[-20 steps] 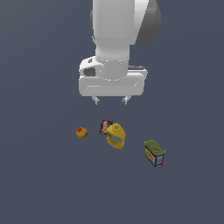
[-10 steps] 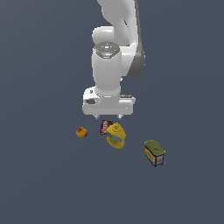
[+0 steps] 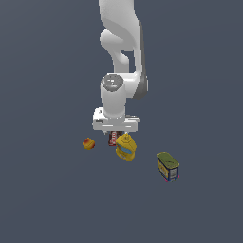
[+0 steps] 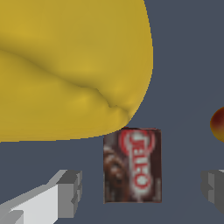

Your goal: Pick up a designated object from a clutter of objects.

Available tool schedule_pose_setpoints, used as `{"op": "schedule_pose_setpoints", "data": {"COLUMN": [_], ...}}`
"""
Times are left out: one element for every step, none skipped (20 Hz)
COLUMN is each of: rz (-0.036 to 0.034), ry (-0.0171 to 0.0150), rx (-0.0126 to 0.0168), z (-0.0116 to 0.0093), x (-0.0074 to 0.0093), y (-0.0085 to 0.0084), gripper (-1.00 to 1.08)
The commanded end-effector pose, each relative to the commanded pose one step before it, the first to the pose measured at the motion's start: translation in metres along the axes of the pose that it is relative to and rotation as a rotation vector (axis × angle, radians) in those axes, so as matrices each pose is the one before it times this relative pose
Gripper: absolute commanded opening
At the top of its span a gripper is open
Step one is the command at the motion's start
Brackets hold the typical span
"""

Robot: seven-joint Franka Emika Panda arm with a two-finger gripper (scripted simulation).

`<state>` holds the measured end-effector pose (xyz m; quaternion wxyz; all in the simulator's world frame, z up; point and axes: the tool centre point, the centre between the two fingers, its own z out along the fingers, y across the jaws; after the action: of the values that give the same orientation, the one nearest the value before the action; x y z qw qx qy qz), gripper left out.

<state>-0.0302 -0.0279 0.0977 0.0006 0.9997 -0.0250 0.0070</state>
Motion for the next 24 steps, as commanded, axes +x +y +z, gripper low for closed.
{"op": "schedule_pose_setpoints", "data": {"rz": [0.0083, 0.00251, 0.00217, 0.00181, 0.00151, 0.0012, 0.00076, 0.00054, 0.0, -0.00072, 0.0, 0.0, 0.0, 0.0, 0.0, 0.0, 0.0, 0.0, 0.0, 0.00062, 0.0, 0.0, 0.0, 0.0], "ry": [-0.00526, -0.00205, -0.00177, -0.00148, -0.00123, -0.00098, -0.00062, -0.00044, 0.0, -0.00066, 0.0, 0.0, 0.0, 0.0, 0.0, 0.0, 0.0, 0.0, 0.0, 0.0003, 0.0, 0.0, 0.0, 0.0], "rx": [0.00042, 0.00007, 0.00005, 0.00003, 0.00001, 0.00001, 0.0, 0.0, 0.0, -0.00004, 0.0, 0.0, 0.0, 0.0, 0.0, 0.0, 0.0, 0.0, 0.0, 0.00001, 0.0, 0.0, 0.0, 0.0], "z": [0.01395, 0.00421, 0.00362, 0.00303, 0.00248, 0.00193, 0.00133, 0.00083, 0.00021, -0.00112, 0.00027, 0.00082, 0.00136, 0.0019, 0.00243, 0.00296, 0.00348, 0.00398, 0.00447, 0.0048, 0.00489, 0.00433, 0.00378, 0.00324], "x": [-0.00764, -0.00246, -0.00216, -0.00185, -0.00152, -0.00119, -0.00086, -0.00051, -0.00018, 0.00064, -0.00001, -0.00004, -0.00007, -0.0001, -0.00013, -0.00015, -0.00018, -0.00019, -0.0002, -0.0002, -0.00015, -0.00009, -0.00003, 0.00001], "y": [0.00211, 0.00068, 0.00059, 0.00049, 0.00042, 0.00034, 0.00019, 0.00016, -0.00004, -0.00011, 0.0, 0.0, -0.00001, -0.00001, -0.00001, -0.00001, -0.00002, -0.00002, -0.00002, 0.00028, -0.00002, -0.00002, -0.00002, -0.00002], "gripper": [1.0, 1.0, 1.0, 1.0, 1.0, 1.0, 1.0, 1.0, 1.0, 1.0, 1.0, 1.0, 1.0, 1.0, 1.0, 1.0, 1.0, 1.0, 1.0, 1.0, 1.0, 1.0, 1.0, 1.0]}}
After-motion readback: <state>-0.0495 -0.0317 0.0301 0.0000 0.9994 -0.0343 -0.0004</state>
